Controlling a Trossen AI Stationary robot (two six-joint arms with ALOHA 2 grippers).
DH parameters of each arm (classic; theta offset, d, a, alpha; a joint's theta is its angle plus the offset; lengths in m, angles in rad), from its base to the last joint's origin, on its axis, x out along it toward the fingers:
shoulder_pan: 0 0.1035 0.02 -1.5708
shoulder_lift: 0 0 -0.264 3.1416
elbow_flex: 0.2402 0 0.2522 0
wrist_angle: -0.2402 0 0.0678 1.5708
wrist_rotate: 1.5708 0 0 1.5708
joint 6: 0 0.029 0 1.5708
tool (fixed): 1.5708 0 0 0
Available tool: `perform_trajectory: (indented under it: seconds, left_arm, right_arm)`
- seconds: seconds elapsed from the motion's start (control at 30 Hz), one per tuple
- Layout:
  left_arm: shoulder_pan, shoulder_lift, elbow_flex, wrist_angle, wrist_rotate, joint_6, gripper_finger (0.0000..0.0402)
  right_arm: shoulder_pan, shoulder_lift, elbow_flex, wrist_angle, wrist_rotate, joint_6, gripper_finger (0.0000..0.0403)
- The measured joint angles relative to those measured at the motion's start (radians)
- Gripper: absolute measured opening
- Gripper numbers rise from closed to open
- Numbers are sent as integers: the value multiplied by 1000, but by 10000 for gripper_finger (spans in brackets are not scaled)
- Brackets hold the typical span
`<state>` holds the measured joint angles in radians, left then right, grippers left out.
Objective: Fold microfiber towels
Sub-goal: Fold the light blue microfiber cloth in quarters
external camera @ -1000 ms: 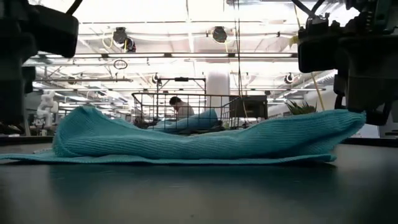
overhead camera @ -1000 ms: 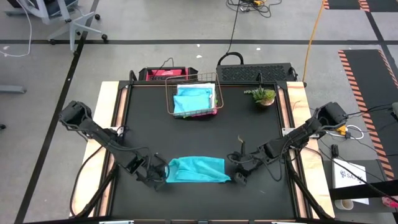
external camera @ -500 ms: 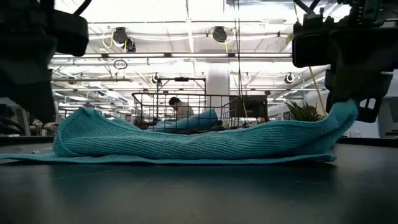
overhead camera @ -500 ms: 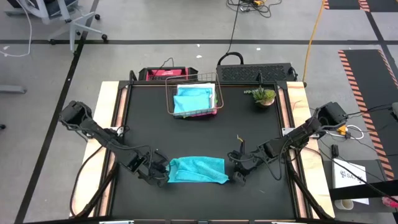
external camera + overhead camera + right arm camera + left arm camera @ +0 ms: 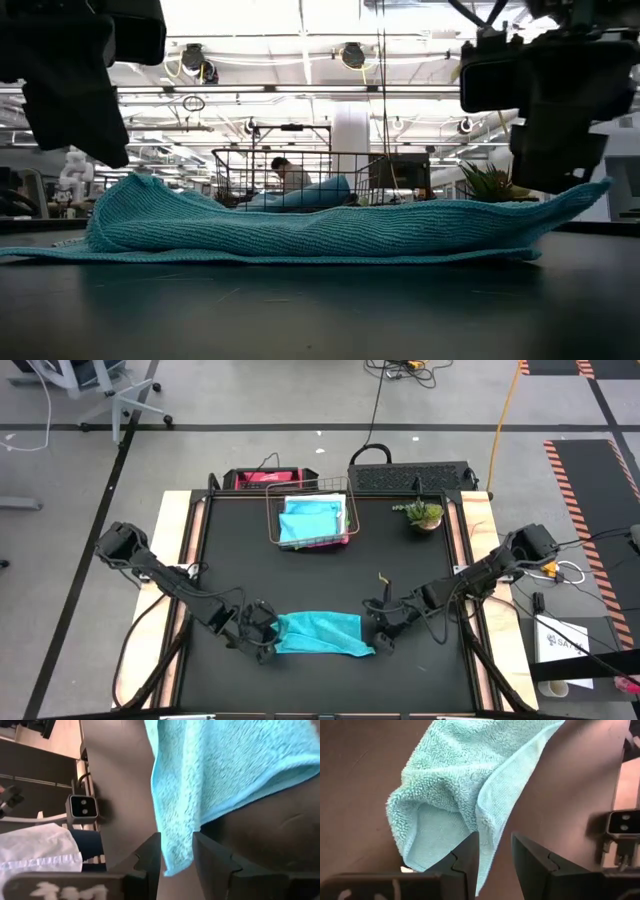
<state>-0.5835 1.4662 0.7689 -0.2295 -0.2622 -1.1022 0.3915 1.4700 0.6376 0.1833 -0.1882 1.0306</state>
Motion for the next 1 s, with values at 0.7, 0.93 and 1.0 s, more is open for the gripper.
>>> perform_trajectory:
  seconds: [0.7,0.93,1.0]
  left_arm:
    - [40,46,0,48,3,91,115]
    - [46,169,13,151,56,95,116]
    - [48,182,22,158,56,98,116]
  right_arm:
    - [-46,0,1,8,-26,-25,100]
    - [-46,0,1,29,-26,-7,100]
    - [-46,0,1,27,-26,-5,100]
